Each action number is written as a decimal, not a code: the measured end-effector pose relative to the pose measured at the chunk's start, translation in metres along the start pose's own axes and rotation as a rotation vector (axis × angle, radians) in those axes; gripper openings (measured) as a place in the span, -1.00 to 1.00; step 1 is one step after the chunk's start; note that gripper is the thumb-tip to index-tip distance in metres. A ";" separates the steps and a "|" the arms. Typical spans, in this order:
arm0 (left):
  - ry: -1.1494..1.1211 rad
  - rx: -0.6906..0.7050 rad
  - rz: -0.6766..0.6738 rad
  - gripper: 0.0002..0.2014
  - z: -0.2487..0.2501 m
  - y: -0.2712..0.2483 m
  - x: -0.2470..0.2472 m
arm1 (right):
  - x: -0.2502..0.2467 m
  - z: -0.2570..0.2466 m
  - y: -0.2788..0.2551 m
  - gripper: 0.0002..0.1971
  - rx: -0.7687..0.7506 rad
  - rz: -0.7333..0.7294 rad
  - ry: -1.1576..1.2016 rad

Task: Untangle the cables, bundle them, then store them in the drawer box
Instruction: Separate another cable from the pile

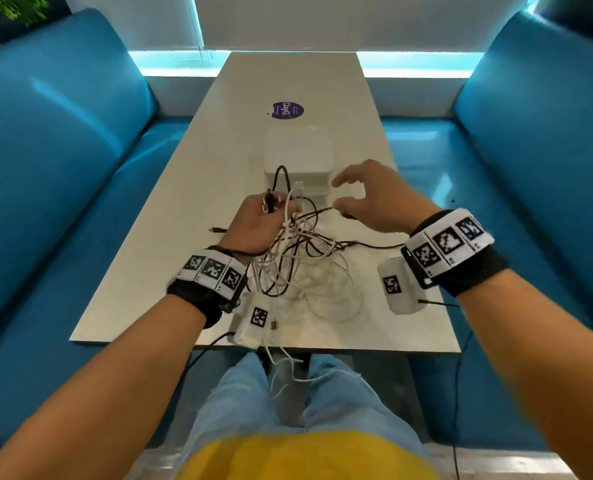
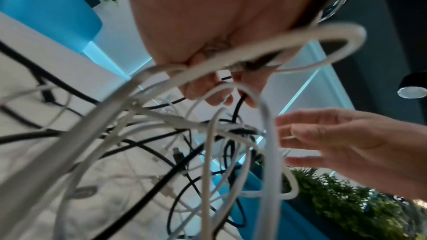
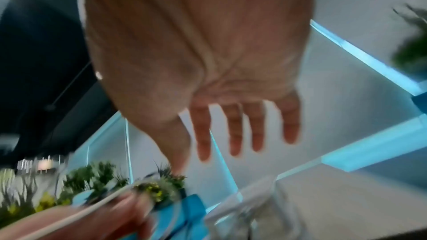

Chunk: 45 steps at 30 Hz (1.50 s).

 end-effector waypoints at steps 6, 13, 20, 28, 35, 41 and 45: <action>0.225 0.198 -0.119 -0.69 0.027 0.002 -0.007 | 0.038 -0.039 0.000 -0.64 -0.212 0.062 0.475; -0.381 -0.087 0.216 -0.84 0.021 0.011 -0.047 | 0.055 0.034 0.002 -0.78 0.009 -0.106 -0.033; -0.403 0.007 0.093 -0.87 0.049 0.017 -0.039 | 0.038 -0.005 -0.005 -0.66 -0.114 0.061 0.166; -0.482 0.015 -0.054 -0.76 0.036 0.006 -0.025 | 0.015 -0.031 0.008 -0.87 -0.128 0.042 0.432; 0.094 0.138 -0.259 -0.75 0.022 -0.005 0.034 | -0.036 -0.054 0.006 -0.83 -0.245 0.131 0.605; 0.217 0.115 -0.255 -0.75 0.015 -0.004 0.046 | -0.064 -0.050 -0.004 -0.85 -0.289 0.210 0.882; 0.045 0.042 -0.061 -0.81 0.015 0.003 0.040 | -0.037 -0.038 -0.006 -0.88 -0.261 0.177 0.850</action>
Point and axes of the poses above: each hand's wrist, its own y-axis towards the middle knuckle, its own x-axis out of the palm, z = x × y, the point moved 4 cm from there along y, towards the middle knuckle, and after that the axes turned 4 degrees about y, right-handed, at the moved point
